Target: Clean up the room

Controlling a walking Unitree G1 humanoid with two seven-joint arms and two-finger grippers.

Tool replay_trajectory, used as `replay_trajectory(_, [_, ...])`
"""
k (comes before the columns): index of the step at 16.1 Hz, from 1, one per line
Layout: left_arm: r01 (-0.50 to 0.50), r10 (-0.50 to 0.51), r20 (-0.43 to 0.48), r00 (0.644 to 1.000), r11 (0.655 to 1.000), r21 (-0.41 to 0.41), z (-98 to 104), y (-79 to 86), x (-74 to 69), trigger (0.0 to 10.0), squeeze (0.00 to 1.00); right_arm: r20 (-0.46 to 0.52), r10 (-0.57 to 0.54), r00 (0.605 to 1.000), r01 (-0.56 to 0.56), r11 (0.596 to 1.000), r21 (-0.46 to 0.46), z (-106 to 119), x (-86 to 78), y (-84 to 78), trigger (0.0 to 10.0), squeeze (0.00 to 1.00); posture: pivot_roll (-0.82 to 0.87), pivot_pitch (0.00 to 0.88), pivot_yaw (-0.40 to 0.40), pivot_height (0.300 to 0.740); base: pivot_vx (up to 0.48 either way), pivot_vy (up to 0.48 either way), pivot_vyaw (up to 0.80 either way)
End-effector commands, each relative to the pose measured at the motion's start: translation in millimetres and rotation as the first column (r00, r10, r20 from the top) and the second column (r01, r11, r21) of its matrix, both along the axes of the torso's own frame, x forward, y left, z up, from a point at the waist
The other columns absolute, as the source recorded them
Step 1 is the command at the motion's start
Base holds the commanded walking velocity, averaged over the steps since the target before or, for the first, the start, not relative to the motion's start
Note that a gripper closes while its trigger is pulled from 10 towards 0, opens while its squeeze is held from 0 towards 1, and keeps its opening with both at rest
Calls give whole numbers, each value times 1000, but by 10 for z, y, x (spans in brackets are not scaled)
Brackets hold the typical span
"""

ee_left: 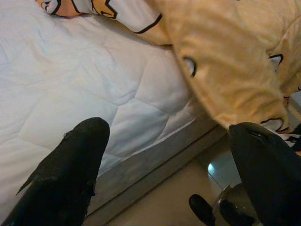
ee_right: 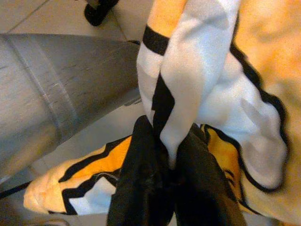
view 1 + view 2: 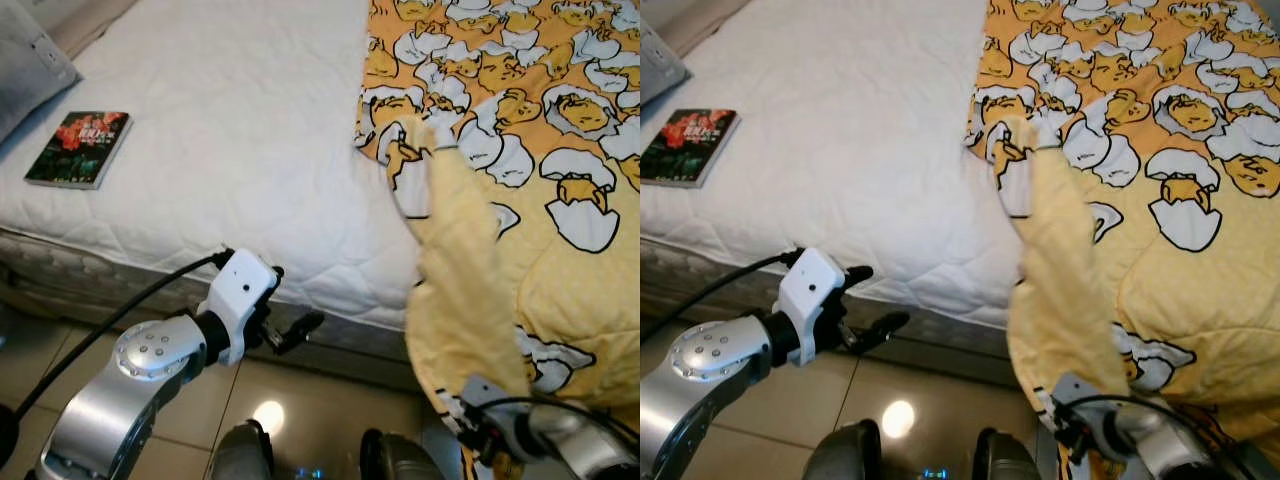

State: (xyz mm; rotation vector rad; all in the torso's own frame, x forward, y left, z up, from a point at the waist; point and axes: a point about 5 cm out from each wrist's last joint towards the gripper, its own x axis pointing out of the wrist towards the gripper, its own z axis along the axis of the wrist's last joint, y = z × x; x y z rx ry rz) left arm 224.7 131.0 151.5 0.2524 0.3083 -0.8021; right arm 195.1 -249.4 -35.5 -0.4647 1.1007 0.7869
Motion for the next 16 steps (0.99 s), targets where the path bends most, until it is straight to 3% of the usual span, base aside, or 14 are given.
replay_trajectory(1, [18,-18,3,1000,1000,0,12,1,-13,10000,745,51,-47,998,47,999,-7,13,51,-23,10000,1000,138,147,-4,740,0,0,0])
replay_trajectory(3, [20,-20,5,1000,1000,3,14,12,-6,10000,745,77,-60,995,56,997,55,16,131,82,10000,1000,137,149,-6,740,0,0,0])
replay_trajectory(4, [20,-20,6,1000,1000,3,12,14,-10,10000,749,95,-54,994,41,990,135,-11,171,201,10000,1000,137,145,-8,740,0,0,0])
replay_trajectory(5, [20,-20,6,1000,1000,4,8,12,-12,10000,745,107,-44,993,28,989,144,-31,167,233,10000,1000,137,144,-8,740,0,0,0])
replay_trajectory(10, [20,-20,7,1000,1000,5,-14,8,-5,10000,749,110,1,994,-28,970,240,-2,131,201,10000,1000,133,140,-6,740,0,0,0])
replay_trajectory(12, [-32,32,9,999,999,-23,-39,36,6,10000,745,212,-93,973,24,952,306,121,273,142,10000,1000,101,95,5,740,0,0,0])
replay_trajectory(14, [-109,110,10,994,991,-82,-27,86,17,10000,749,301,-120,946,-3,925,379,285,424,182,10000,1000,77,65,10,740,0,0,0])
replay_trajectory(16, [-191,193,16,981,977,-92,-102,147,36,10000,741,411,-195,891,-41,865,500,636,633,276,10000,1000,19,0,15,740,0,0,0])
